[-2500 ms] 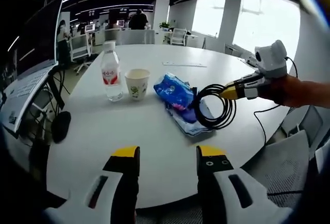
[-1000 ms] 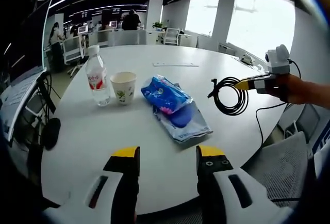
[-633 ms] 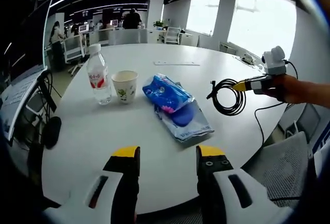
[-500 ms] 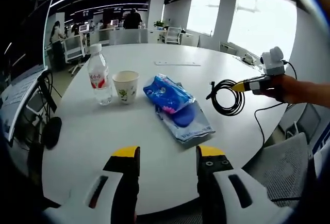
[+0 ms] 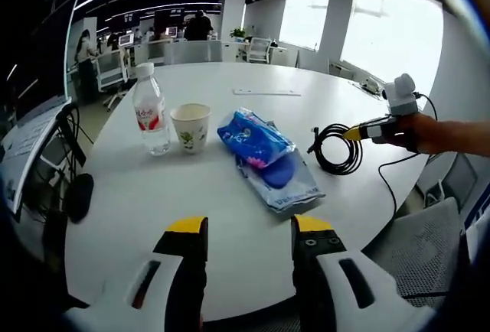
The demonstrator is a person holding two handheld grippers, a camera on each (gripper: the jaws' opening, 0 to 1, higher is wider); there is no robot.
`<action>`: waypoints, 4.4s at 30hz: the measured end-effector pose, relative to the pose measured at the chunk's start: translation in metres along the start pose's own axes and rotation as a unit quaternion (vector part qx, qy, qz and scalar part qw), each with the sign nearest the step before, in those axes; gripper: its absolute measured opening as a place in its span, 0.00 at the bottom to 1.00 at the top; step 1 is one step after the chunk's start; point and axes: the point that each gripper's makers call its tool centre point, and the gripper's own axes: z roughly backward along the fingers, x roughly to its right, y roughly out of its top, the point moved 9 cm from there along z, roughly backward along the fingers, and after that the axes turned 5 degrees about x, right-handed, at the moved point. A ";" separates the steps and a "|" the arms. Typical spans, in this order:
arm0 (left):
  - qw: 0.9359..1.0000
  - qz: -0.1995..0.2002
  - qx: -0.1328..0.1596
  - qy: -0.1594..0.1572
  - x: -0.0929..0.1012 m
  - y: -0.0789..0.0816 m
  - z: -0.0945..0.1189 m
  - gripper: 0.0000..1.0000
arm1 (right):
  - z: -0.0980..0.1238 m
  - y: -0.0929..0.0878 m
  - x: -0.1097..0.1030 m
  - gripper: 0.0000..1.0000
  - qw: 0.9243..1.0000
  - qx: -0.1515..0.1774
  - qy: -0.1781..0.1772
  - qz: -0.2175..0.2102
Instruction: Arrange the tabletop items into an orderly group along one side of the table until the central work area is clear of visible clutter.
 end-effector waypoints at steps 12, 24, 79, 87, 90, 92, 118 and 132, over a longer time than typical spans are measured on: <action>1.000 0.001 -0.008 0.009 -0.007 -0.001 0.001 0.43 | -0.012 -0.011 0.008 0.02 1.000 -0.019 -0.012 -0.017; 1.000 0.008 -0.009 0.021 -0.009 -0.004 0.004 0.43 | -0.023 -0.020 0.019 0.02 0.999 -0.036 -0.020 -0.020; 1.000 -0.013 0.012 0.010 -0.004 0.000 0.016 0.46 | 0.002 -0.009 -0.008 0.19 0.999 -0.026 -0.025 0.013; 1.000 -0.015 0.022 0.011 -0.016 0.006 0.019 0.47 | -0.007 0.002 -0.034 0.28 1.000 -0.017 0.006 0.021; 1.000 -0.016 0.024 0.011 -0.022 0.007 0.020 0.47 | -0.012 0.007 -0.045 0.31 1.000 -0.001 0.019 0.014; 0.999 -0.017 0.025 0.012 -0.026 0.009 0.020 0.47 | -0.014 0.010 -0.056 0.34 0.999 0.006 0.031 -0.009; 0.999 -0.027 0.027 0.018 -0.059 0.009 0.030 0.52 | -0.059 0.019 -0.129 0.37 0.991 0.009 0.058 -0.119; 0.999 -0.023 0.023 0.017 -0.061 0.009 0.028 0.52 | -0.078 0.014 -0.132 0.32 0.972 0.002 0.034 -0.232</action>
